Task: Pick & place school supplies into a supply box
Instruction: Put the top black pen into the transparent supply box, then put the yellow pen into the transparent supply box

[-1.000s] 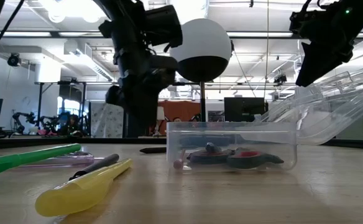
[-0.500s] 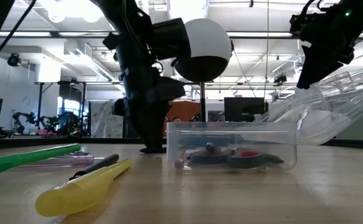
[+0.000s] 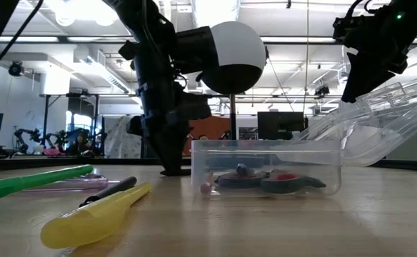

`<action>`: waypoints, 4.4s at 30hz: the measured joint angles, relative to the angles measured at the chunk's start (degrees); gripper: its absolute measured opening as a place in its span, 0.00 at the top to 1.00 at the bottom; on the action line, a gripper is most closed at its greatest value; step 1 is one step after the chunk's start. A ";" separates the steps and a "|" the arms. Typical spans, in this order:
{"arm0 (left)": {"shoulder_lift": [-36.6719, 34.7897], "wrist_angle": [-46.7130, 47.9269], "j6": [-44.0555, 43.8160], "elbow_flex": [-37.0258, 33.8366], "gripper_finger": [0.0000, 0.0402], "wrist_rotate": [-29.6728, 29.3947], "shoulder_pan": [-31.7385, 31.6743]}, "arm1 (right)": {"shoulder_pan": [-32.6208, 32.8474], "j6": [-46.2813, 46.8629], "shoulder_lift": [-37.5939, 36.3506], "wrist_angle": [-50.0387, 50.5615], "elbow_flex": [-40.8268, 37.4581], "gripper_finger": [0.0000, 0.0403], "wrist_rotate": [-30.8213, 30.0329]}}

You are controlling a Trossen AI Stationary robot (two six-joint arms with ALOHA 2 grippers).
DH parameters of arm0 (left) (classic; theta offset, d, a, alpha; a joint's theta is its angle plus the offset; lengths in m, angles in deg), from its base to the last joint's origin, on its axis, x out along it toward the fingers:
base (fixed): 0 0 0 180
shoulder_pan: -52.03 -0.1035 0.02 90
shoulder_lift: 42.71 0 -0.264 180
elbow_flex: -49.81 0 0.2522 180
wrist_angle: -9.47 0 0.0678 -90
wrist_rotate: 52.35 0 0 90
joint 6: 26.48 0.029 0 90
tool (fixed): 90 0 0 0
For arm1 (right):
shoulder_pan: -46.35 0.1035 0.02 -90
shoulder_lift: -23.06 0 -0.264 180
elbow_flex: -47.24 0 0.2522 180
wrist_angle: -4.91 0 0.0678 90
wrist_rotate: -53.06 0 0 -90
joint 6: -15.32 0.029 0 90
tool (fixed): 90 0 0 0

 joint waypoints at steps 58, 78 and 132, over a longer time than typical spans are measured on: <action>1.29 -2.66 -40.44 20.76 0.98 -3.82 13.83 | 0.04 2.78 -0.02 2.14 -0.22 0.56 3.04; 3.48 -2.81 -57.57 19.87 0.98 -3.71 17.70 | 0.07 2.61 -0.02 5.78 -0.31 0.56 4.18; 6.26 5.04 -74.05 20.74 0.56 10.77 30.49 | 0.04 0.85 -0.02 5.65 -1.05 0.56 2.50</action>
